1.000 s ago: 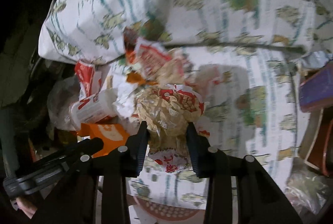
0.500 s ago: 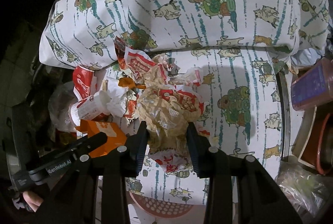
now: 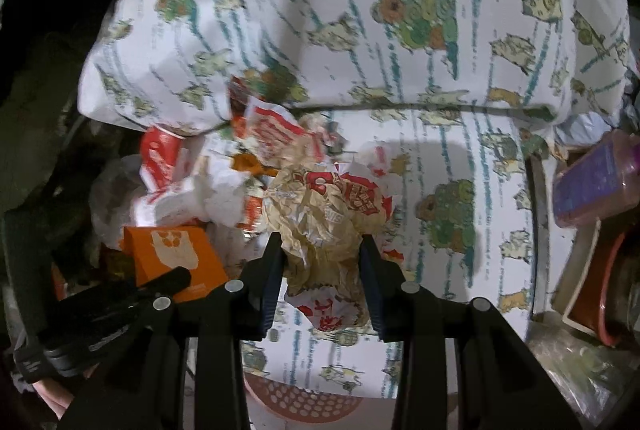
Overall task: Collect trash
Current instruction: 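Close the left tool on the orange bag while the right tool grips the brown wrapper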
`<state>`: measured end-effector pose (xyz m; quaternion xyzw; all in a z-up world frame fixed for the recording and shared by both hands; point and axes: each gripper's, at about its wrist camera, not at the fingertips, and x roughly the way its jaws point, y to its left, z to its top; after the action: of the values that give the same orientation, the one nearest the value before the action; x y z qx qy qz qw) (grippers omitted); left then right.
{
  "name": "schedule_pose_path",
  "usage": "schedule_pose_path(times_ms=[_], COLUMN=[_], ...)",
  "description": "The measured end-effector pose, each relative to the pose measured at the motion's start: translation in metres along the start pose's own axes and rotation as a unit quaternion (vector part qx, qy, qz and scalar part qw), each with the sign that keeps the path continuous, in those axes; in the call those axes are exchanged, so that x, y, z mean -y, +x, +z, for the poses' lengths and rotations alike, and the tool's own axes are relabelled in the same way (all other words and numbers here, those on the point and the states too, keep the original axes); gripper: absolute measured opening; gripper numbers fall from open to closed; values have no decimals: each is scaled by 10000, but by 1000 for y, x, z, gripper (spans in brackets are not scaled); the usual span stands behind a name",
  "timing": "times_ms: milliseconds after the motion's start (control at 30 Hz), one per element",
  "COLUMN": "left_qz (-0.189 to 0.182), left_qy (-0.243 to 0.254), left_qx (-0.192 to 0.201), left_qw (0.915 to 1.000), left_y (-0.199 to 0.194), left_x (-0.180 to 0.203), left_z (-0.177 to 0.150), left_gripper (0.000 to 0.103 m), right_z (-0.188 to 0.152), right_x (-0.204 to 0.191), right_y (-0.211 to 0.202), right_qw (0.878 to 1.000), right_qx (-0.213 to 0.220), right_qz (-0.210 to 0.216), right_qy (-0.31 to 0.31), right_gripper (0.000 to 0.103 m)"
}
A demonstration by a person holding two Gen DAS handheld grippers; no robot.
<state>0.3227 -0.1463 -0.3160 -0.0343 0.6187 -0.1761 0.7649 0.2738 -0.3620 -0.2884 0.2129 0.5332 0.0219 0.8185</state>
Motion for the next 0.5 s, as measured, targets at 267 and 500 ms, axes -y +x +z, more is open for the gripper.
schedule_pose_path(times_ms=[267, 500], left_qz=[-394, -227], left_qy=[254, 451], left_qx=[1102, 1741], left_qw=[9928, 9834], left_y=[-69, -122], left_x=[-6, -10], left_z=[-9, -41], left_gripper=[37, 37], right_z=[-6, -32], right_x=[-23, -51], right_y=[-38, -87], right_qw=[9957, 9884], right_qx=[702, 1119], right_qz=[356, 385], right_qy=[-479, -957], right_gripper=[36, 36])
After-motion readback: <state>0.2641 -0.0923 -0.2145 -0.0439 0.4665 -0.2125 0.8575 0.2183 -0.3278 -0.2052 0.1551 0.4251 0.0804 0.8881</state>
